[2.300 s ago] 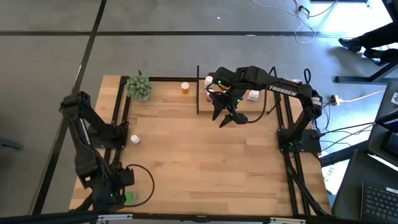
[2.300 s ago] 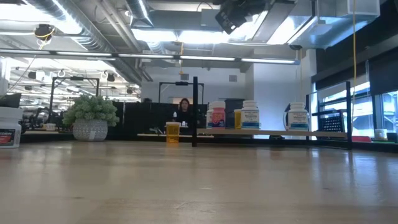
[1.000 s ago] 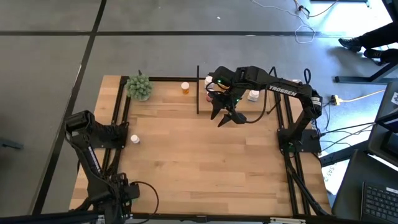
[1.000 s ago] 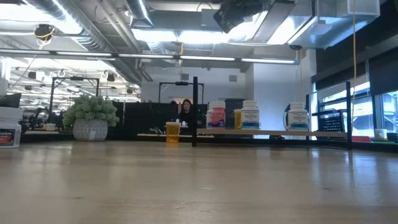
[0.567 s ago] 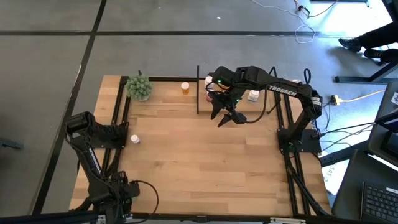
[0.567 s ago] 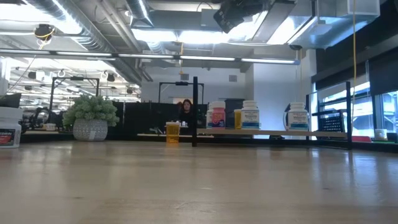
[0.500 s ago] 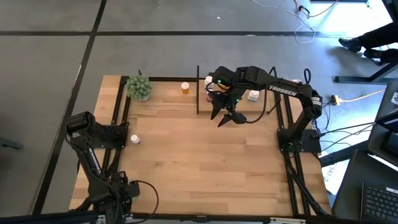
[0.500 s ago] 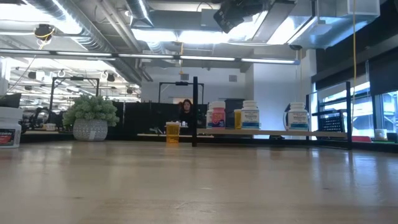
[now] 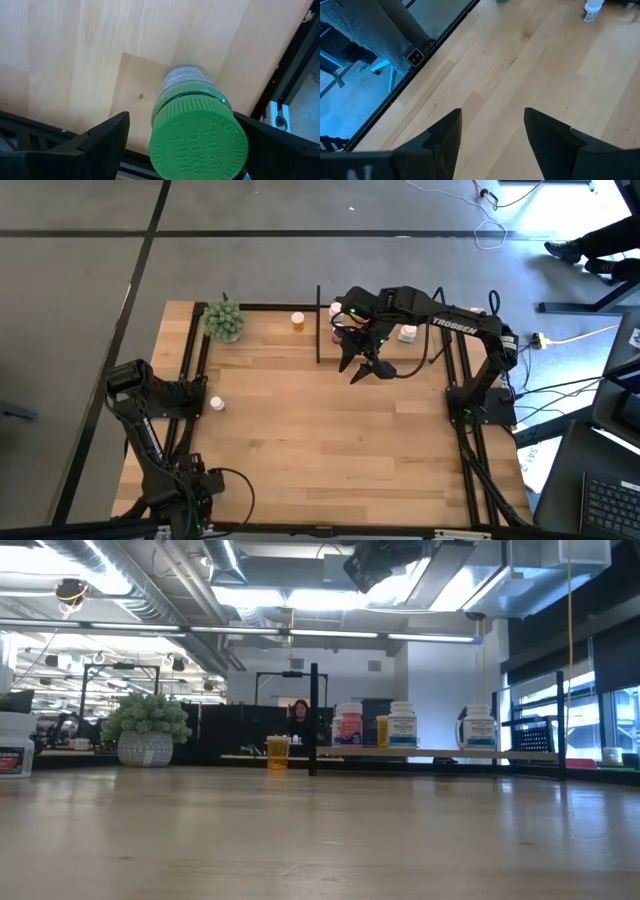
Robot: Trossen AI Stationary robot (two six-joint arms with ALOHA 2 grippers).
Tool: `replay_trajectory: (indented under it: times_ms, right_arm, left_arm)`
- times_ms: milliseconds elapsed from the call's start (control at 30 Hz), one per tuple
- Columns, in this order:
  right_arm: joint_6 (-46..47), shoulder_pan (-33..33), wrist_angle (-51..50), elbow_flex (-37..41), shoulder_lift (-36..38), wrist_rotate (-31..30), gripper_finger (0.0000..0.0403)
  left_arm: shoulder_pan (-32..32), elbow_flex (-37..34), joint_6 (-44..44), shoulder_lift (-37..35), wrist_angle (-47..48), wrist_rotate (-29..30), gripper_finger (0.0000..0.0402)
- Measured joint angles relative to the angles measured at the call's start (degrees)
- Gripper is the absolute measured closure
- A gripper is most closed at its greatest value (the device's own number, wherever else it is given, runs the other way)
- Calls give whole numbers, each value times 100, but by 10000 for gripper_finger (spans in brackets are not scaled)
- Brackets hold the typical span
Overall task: Pick and place medicine bottles onto shelf by color
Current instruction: Put the green medicine bottle on the shelf
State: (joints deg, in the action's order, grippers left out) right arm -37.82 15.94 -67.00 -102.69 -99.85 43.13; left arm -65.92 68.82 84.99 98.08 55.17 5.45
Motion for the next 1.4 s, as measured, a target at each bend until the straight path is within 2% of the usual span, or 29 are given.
replay_trajectory:
  times_ms: [133,600,1200,1400]
  right_arm:
    - [0,-1,1,0,0,0,185]
    - [0,0,2,0,0,0,185]
    - [0,0,2,0,0,-2,185]
    - [0,0,2,-2,0,-2,185]
  left_arm:
    - [70,0,0,0,1,3,88]
    - [96,0,0,-15,-38,168,185]
    - [691,90,182,-227,-26,-66,189]
    - [1055,308,164,-422,424,-66,189]
